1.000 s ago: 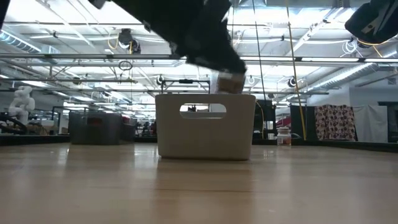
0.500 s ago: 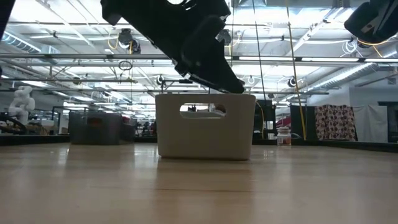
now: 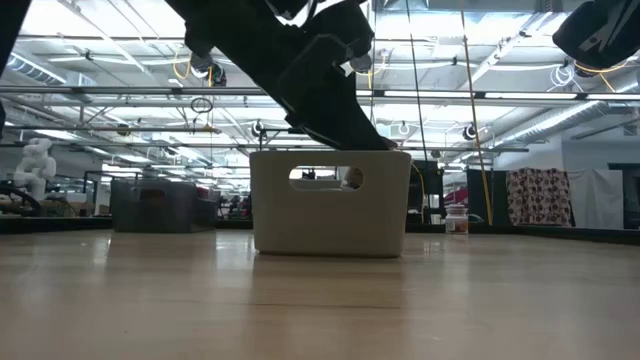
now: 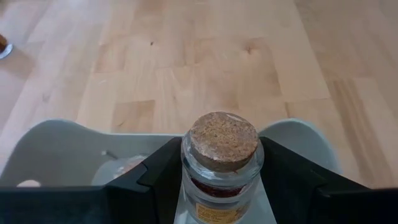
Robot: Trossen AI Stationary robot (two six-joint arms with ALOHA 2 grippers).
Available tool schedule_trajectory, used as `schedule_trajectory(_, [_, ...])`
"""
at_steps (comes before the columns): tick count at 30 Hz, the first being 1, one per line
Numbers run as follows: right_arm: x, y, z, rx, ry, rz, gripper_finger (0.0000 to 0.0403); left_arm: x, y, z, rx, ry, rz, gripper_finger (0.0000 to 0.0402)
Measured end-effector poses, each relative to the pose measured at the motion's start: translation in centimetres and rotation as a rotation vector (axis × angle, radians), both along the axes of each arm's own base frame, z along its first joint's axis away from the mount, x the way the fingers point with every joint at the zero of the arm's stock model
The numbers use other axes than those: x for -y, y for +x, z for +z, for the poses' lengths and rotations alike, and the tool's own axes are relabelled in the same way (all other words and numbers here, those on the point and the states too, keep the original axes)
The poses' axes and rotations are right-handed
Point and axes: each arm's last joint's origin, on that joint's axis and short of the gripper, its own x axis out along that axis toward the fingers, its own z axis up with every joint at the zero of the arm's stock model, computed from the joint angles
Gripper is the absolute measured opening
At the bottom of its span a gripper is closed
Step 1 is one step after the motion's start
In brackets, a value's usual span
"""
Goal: Sort spices by type
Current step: Put the brown seasoning bottle into the gray bin
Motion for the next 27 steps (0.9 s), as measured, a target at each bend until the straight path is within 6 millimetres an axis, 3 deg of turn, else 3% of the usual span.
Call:
schedule_trajectory(16, [0.0,0.0,0.0,0.002,0.000,0.000,0.0000,-0.5,0.4,-1.6,-0.052,-0.001,-0.042,0.0191])
schedule_trajectory(27, [0.0,0.0,0.0,0.002,0.000,0.000,0.0000,-2.3,0.3,-1.9,-0.098,-0.049,-0.054,0.0191])
